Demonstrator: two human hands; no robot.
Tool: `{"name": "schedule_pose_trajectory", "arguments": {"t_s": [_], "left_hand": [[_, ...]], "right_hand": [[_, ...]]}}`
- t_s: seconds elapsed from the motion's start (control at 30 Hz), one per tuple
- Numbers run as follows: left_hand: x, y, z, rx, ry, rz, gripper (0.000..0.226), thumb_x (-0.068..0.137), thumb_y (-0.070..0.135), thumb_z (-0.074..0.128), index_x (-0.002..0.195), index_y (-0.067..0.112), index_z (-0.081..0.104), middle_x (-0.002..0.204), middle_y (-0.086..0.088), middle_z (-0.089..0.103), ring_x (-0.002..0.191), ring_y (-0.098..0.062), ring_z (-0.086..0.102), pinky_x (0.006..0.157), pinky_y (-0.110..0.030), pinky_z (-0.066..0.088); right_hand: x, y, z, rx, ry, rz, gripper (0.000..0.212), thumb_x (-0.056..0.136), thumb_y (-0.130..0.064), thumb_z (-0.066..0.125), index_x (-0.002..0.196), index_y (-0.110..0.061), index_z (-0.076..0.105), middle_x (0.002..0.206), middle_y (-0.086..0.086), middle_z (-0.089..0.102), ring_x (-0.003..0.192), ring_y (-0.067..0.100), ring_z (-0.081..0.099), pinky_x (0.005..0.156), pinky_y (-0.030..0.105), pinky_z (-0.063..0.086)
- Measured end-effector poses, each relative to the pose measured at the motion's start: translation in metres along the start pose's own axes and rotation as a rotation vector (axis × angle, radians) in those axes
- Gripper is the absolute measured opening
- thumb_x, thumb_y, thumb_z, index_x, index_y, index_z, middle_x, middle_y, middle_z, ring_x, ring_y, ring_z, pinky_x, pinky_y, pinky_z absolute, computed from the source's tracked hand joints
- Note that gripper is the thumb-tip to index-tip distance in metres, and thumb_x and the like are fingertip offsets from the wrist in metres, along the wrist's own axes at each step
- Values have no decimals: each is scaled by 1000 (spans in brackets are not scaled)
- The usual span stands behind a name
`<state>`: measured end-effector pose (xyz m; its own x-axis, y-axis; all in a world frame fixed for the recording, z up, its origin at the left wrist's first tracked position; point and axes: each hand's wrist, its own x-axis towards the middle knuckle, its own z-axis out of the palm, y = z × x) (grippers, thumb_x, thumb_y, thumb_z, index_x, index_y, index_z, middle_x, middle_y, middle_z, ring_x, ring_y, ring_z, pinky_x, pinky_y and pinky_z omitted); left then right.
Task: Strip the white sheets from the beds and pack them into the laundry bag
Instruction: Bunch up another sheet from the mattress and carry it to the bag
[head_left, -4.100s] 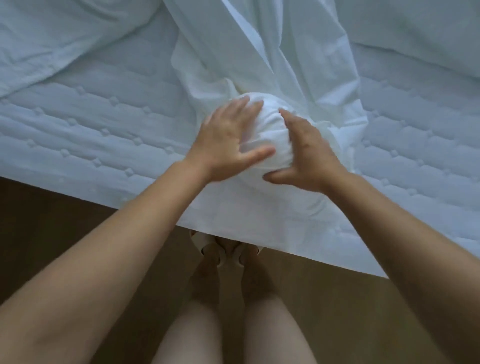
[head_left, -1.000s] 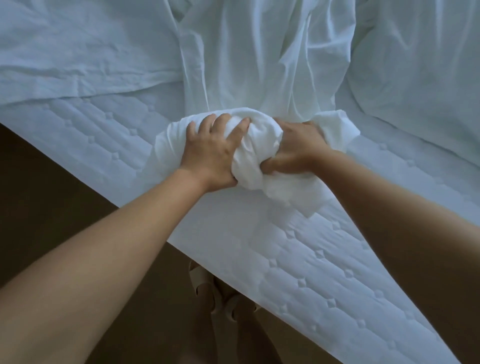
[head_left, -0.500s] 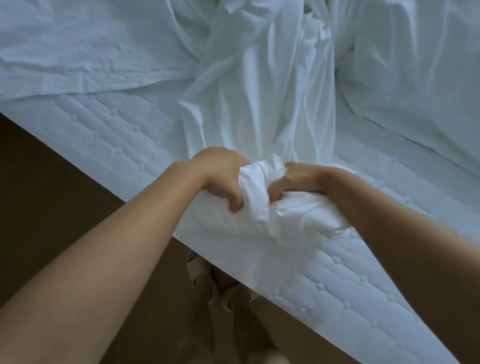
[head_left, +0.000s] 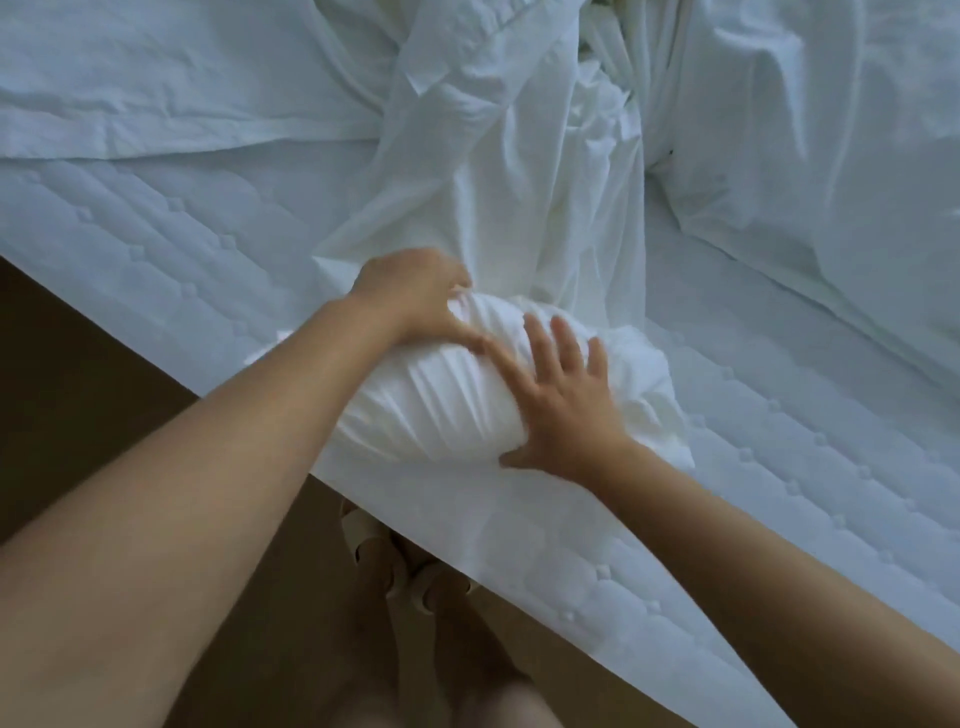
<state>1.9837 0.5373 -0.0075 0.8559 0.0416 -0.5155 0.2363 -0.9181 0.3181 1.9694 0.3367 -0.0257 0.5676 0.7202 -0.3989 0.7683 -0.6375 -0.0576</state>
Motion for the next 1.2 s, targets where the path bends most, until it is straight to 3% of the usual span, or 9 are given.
{"name": "schedule_pose_trajectory", "arguments": {"t_s": [0.1,0.2,0.27,0.43,0.57,0.8,0.87,1.03,1.2], "left_hand": [[-29,5,36,94,443,143,67,84,51,33,125,7,61,124,-23,59,113,-41,56,91,-51,45],[-49,9,47,292,21,21,116,64,81,38,153,20,-6,158,-20,0,146,-38,4,113,-58,12],[-43,8,38,400,-53,0,132,56,83,58,148,29,-20,157,-18,-5,145,-38,2,113,-56,12],[-13,10,-2,221,-83,37,97,51,61,78,134,34,37,113,0,61,97,-25,60,76,-33,47],[-20,18,-9,87,-232,46,76,53,50,84,121,35,52,101,10,63,89,-16,57,74,-31,47],[-35,29,26,-212,-771,27,53,57,30,90,101,40,62,98,13,69,90,-11,65,83,-31,54],[-36,28,33,-170,-800,28,52,58,33,89,104,35,65,99,10,69,90,-12,66,84,-33,55],[-39,18,33,-255,-629,28,27,57,44,85,78,40,69,81,14,70,80,-9,67,72,-28,54],[-32,24,18,-146,-184,24,36,74,43,74,106,27,70,100,9,69,97,-14,63,82,-29,48]], "right_hand": [[38,28,-18,167,-158,-12,130,54,-66,78,151,-34,-2,155,12,15,139,36,22,108,51,29],[51,40,-27,301,-186,4,127,50,-62,82,150,-34,9,144,7,37,126,31,40,103,44,38],[58,39,-30,374,-221,16,121,50,-56,84,148,-35,16,137,5,46,119,29,47,99,42,42],[76,46,-52,638,-327,151,83,55,-31,87,129,-35,49,116,-6,61,107,19,58,89,33,47],[64,45,-53,749,-489,165,64,53,-24,87,112,-28,61,103,-4,66,95,20,63,86,39,53],[16,31,-23,942,-965,277,78,43,-24,86,117,-29,60,106,5,71,94,29,69,87,45,55],[0,21,-22,886,-873,229,76,55,-26,86,124,-31,54,119,1,64,108,25,62,94,41,51],[-62,-19,-25,261,-149,48,93,75,-53,59,151,-29,10,154,7,18,141,29,17,115,46,13],[-65,-18,3,35,-24,-23,134,32,-72,77,146,-23,28,141,22,45,127,43,46,100,62,34]]}}
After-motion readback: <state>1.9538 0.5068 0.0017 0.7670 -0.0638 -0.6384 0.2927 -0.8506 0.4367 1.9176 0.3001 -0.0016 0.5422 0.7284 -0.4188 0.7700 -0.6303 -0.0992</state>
